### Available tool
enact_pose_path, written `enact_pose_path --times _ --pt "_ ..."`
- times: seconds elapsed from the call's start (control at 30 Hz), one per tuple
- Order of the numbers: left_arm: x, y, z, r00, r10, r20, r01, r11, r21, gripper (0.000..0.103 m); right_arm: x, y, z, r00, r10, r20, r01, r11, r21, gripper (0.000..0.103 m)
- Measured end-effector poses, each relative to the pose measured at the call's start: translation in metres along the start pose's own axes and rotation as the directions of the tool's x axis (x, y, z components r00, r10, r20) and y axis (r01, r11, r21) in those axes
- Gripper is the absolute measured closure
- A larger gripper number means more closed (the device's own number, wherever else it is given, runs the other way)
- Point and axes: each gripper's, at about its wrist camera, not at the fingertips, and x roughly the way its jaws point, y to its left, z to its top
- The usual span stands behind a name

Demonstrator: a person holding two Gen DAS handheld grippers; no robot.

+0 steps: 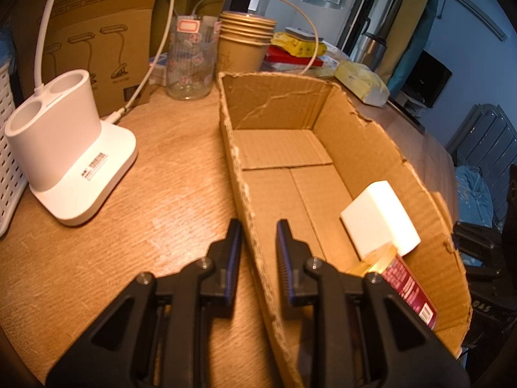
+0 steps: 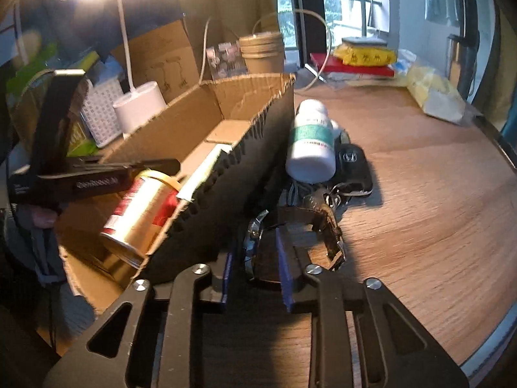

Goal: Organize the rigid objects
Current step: 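Move the right gripper to the wristwatch and grasp its strap, then carry the wristwatch into the box and open the right gripper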

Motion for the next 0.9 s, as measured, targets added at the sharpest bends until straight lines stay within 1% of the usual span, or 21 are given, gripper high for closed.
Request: enact_pose_path --times 0.03,0.23,0.4,0.5,0.57,0.77,0.9 --pt "0.0 0.0 0.0 1.0 -0.001 0.0 0.001 1.0 -0.001 0.079 0.002 0.001 0.0 1.0 0.0 -0.004 0.0 1.0 -0.002 0.086" --pt "0.0 0.0 0.0 1.0 0.0 0.0 0.0 1.0 0.0 0.079 0.001 0.006 -0.004 1.0 -0.024 0.002 0.024 1.0 0.0 0.092" --pt "0.0 0.0 0.0 1.0 0.0 0.0 0.0 1.0 0.0 0.079 -0.012 0.003 -0.004 0.997 -0.073 0.033 0.072 0.997 0.027 0.093" --pt "0.0 0.0 0.0 1.0 0.0 0.0 0.0 1.0 0.0 0.079 -0.026 0.003 0.004 0.991 -0.11 0.071 0.108 0.994 0.031 0.093" --pt "0.0 0.0 0.0 1.0 0.0 0.0 0.0 1.0 0.0 0.079 -0.035 0.004 0.011 0.988 -0.118 0.097 0.116 0.993 0.025 0.093" --pt "0.0 0.0 0.001 1.0 0.0 0.0 0.0 1.0 0.0 0.08 -0.055 0.019 0.037 0.98 -0.109 0.169 0.113 0.994 -0.014 0.092" --pt "0.0 0.0 0.001 1.0 -0.001 0.0 0.001 1.0 -0.001 0.08 -0.058 0.035 0.054 0.978 -0.069 0.199 0.08 0.996 -0.048 0.092"
